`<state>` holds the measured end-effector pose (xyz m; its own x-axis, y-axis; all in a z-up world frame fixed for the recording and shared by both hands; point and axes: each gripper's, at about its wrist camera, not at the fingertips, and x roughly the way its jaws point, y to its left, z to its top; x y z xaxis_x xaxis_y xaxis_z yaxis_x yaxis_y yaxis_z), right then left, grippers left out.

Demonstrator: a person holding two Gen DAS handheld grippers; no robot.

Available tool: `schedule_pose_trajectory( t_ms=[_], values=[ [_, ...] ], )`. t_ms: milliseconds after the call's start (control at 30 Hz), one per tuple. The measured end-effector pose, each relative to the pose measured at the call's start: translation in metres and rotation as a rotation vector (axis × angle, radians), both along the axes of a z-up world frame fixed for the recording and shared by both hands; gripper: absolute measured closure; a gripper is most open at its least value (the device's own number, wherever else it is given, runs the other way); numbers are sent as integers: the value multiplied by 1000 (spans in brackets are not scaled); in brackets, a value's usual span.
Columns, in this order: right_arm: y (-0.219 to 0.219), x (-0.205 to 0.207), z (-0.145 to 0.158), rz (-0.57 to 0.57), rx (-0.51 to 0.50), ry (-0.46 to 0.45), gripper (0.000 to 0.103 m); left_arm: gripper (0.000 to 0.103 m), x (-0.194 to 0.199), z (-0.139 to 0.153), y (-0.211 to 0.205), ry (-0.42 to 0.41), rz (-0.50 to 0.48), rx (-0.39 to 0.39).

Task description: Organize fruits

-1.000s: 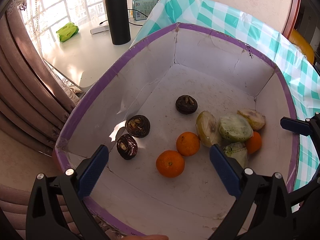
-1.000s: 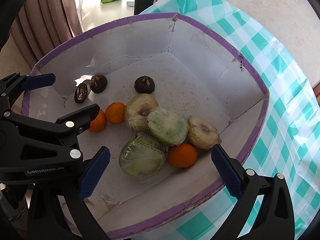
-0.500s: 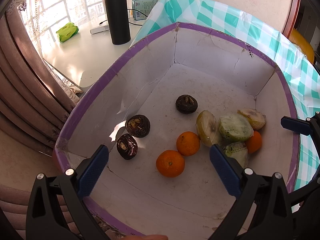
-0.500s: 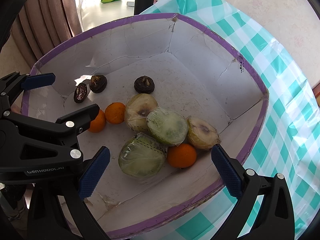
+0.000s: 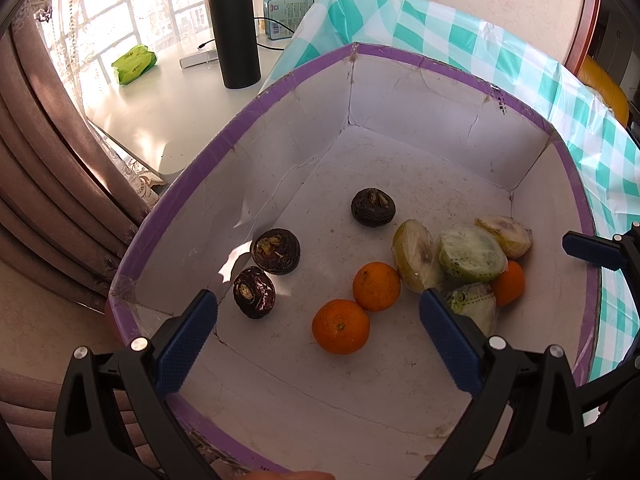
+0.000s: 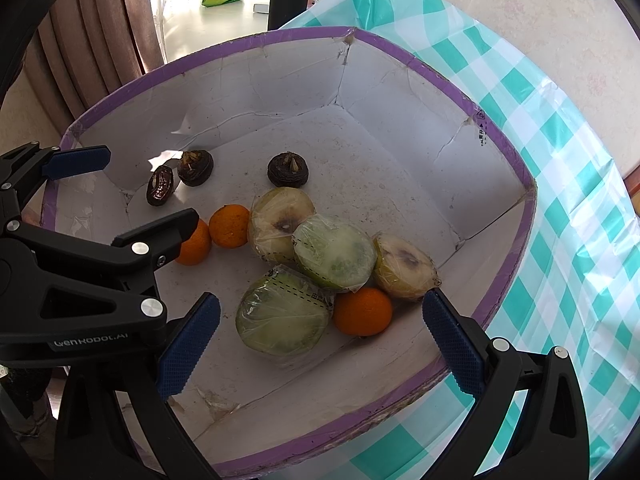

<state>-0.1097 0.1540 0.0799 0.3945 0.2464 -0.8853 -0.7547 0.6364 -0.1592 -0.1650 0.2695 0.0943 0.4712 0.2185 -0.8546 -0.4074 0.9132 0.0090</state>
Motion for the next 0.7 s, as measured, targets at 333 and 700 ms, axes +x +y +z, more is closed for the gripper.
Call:
schedule_pose_trajectory(
  t_ms=[333,700],
  values=[
    [1,-1,0,-4,-3,-4,5,2,1,-1,0,10,0,5],
    [2,-2,-1,-8,10,-10,5,2,5,-3,2,25,55,30]
  ],
)
